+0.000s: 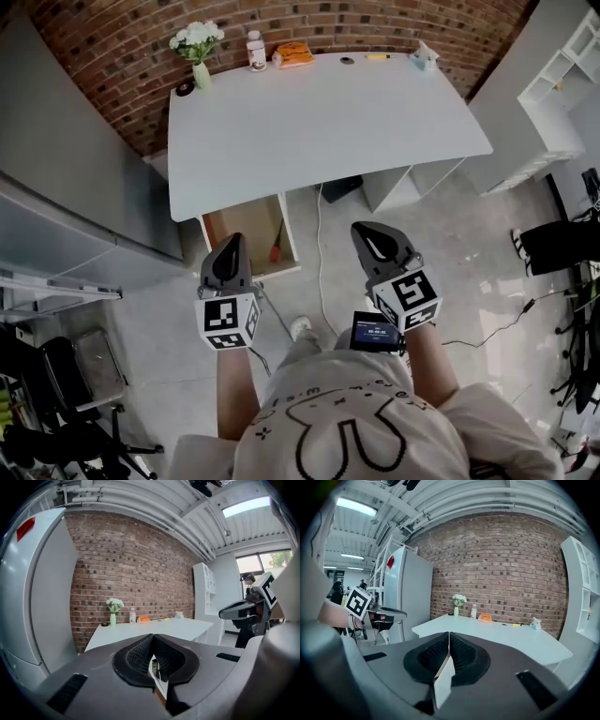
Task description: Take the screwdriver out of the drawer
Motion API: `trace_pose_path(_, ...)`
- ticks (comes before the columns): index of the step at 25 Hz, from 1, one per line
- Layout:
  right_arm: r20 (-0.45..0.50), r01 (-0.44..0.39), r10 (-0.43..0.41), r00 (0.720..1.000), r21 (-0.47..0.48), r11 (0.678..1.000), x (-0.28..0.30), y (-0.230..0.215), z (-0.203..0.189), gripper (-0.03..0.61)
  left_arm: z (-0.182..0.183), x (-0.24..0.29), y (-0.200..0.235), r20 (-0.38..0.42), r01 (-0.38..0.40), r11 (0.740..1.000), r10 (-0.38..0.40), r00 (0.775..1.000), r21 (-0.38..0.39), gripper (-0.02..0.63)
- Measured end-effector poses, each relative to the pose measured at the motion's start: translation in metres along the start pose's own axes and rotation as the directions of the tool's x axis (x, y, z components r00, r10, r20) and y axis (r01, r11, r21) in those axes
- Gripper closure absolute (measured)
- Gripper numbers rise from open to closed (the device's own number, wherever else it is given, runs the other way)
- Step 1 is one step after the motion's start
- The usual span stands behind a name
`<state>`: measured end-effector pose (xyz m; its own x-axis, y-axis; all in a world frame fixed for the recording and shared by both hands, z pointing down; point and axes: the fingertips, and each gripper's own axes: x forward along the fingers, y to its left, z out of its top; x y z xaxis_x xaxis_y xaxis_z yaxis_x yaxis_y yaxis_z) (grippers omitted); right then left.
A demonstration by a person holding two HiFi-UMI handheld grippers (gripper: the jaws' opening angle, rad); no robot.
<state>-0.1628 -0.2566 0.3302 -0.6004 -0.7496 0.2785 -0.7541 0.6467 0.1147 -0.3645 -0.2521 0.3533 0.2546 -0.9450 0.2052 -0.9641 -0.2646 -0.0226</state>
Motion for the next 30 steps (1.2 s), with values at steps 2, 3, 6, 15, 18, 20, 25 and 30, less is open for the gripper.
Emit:
trace_pose_path(2, -0.03, 0.012, -0.012, 0.999, 0.005, 1.0, 0.004, 0.001, -0.007, 0.558, -0.009, 0.006, 0.005, -0.017, 0.013, 1.0, -0.013, 1.0, -0.011, 0.601)
trace_pose_path(3, -0.044, 0.014, -0.014, 0.999, 0.006, 1.0, 0.006, 0.001, -0.011, 0.558, -0.014, 0.008, 0.007, -0.027, 0.017, 1.0, -0.017, 0.999, -0.017, 0.601)
trace_pose_path(6, -0.069, 0.012, -0.011, 0.998, 0.016, 1.0, 0.013, -0.003, -0.022, 0.558, -0.029, 0.018, 0.009, -0.059, 0.021, 0.999, -0.023, 0.998, -0.034, 0.601)
trace_pose_path(15, -0.133, -0.019, 0.028, 0.991, 0.069, 0.997, 0.025, -0.035, -0.07, 0.558, -0.073, 0.05, -0.005, -0.153, 0.001, 0.999, -0.008, 0.988, -0.044, 0.601)
trace_pose_path(18, -0.14, -0.025, 0.039, 0.989, 0.1, 0.995, 0.033, -0.049, -0.091, 0.558, -0.092, 0.062, -0.012, -0.186, 0.005, 0.999, -0.012, 0.983, -0.039, 0.601)
trace_pose_path(20, -0.152, -0.023, 0.04, 0.988, 0.112, 0.993, 0.038, -0.06, -0.107, 0.558, -0.105, 0.071, -0.017, -0.208, 0.01, 0.999, -0.019, 0.978, -0.042, 0.601)
trace_pose_path(25, -0.198, -0.009, 0.039, 0.979, 0.153, 0.988, 0.048, -0.084, -0.16, 0.558, -0.141, 0.096, -0.032, -0.258, 0.032, 0.999, -0.039, 0.965, -0.032, 0.601)
trace_pose_path(30, -0.25, -0.025, 0.06, 0.966, 0.141, 0.99, 0.063, -0.092, -0.215, 0.558, -0.194, 0.118, -0.034, -0.318, 0.028, 0.999, -0.041, 0.947, -0.044, 0.601)
